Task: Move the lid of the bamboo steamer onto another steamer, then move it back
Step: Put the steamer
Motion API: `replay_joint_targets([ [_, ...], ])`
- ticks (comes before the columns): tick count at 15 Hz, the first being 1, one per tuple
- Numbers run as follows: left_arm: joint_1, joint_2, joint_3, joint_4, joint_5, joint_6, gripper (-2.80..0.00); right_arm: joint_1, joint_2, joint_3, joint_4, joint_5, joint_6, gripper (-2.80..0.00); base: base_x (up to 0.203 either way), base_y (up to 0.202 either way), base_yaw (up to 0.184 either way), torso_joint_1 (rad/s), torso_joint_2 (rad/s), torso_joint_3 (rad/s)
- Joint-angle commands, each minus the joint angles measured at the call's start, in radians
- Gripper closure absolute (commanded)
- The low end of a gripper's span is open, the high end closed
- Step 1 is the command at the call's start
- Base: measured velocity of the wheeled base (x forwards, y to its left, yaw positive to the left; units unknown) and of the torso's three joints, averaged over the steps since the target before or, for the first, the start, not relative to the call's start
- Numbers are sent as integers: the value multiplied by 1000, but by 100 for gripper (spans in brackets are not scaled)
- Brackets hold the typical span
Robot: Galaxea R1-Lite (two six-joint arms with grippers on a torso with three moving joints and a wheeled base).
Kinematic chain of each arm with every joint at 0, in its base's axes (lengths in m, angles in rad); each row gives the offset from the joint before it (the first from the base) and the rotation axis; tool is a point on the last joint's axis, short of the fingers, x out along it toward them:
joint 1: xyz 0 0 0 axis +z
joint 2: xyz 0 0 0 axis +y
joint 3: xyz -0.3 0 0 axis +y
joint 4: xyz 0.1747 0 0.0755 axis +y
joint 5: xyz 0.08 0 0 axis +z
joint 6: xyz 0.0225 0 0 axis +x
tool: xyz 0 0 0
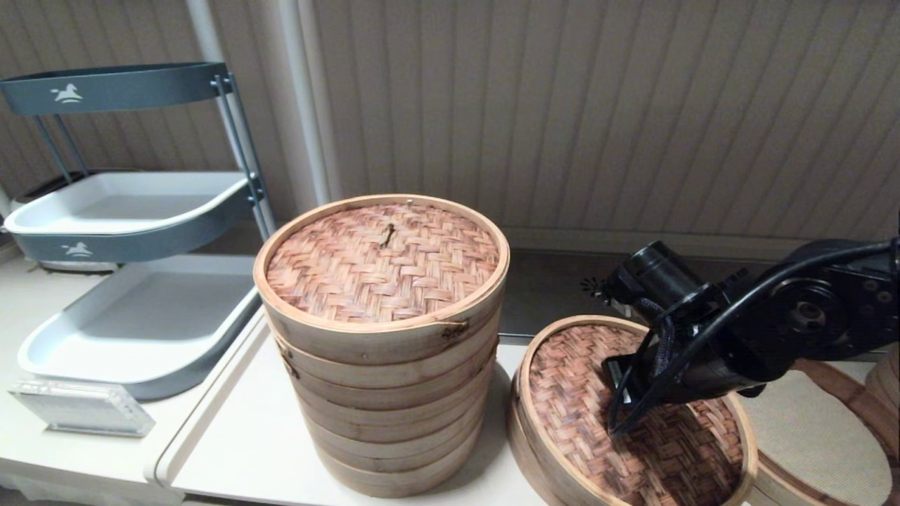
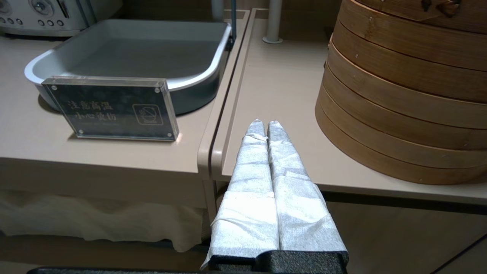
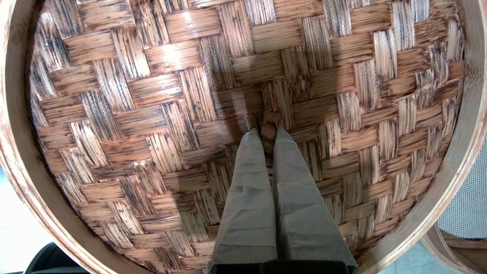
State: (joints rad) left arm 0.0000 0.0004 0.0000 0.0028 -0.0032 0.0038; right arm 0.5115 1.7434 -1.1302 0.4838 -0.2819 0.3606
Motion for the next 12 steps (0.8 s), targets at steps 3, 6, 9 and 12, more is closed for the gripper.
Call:
replay_joint_targets([
  [3,0,1,3,-1,0,1,0,-8,4,-17,1,-3,1,0,0,0,0,0,0,0],
  [6,0,1,3,0,0,1,0,-11,-1,-23,1,-5,1,0,0,0,0,0,0,0],
  [9,0,1,3,0,0,1,0,-10,5,-24,0,-5,1,0,0,0,0,0,0,0],
  [12,0,1,3,-1,0,0,0,-10,19,-35,-5,-3,1,0,0,0,0,0,0,0],
])
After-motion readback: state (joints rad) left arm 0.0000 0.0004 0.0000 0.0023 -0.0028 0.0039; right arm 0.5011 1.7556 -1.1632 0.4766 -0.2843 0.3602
